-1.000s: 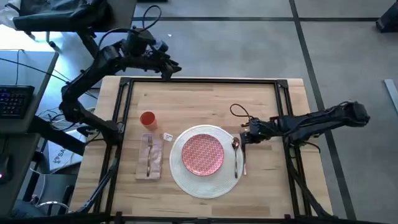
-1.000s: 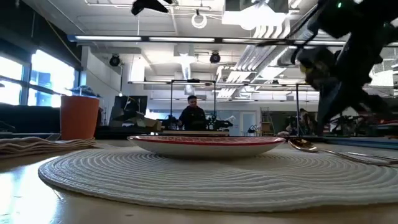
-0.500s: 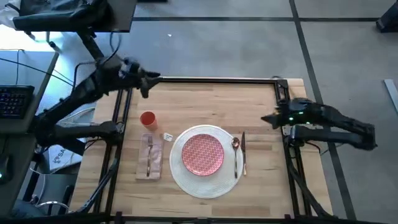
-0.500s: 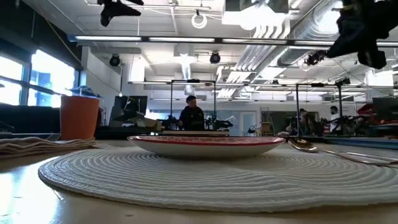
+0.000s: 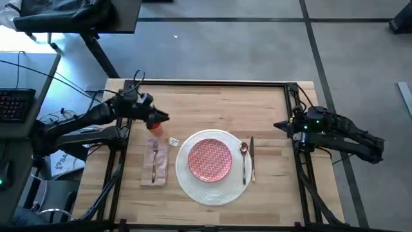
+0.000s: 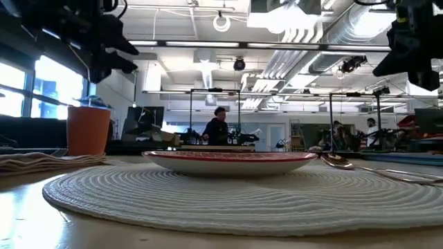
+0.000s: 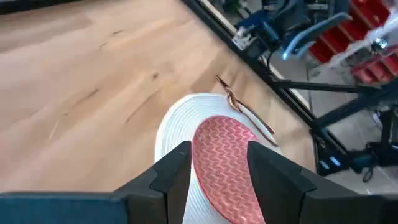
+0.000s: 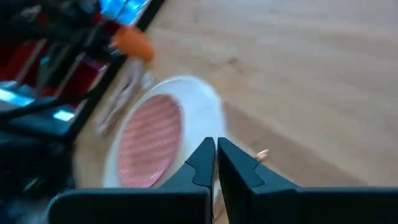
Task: Set table place
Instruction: Return to Home Position
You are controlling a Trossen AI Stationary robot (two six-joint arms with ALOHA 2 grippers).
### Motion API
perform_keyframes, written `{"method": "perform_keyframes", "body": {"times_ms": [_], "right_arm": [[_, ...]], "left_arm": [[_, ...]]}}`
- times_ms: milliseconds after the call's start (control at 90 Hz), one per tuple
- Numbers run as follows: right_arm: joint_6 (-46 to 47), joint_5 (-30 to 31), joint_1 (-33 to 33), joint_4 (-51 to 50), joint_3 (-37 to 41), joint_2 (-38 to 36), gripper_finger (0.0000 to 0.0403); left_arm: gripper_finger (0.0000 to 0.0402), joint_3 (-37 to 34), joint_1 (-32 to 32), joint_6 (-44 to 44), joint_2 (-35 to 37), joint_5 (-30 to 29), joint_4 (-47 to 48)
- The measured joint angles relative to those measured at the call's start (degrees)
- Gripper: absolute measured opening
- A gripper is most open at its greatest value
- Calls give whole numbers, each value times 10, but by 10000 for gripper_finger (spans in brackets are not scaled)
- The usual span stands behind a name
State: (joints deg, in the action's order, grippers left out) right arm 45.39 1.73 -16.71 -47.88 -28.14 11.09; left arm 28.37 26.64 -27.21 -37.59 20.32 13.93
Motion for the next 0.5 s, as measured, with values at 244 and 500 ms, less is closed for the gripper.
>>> {"method": "perform_keyframes", "body": {"times_ms": [244, 500], "right_arm": [[-14, 43, 0, 70, 35, 1, 0], [10, 42, 0, 70, 37, 1, 0]], "left_arm": [[128, -101, -41, 64, 106, -77, -167], [107, -146, -56, 72, 263, -89, -160]]}}
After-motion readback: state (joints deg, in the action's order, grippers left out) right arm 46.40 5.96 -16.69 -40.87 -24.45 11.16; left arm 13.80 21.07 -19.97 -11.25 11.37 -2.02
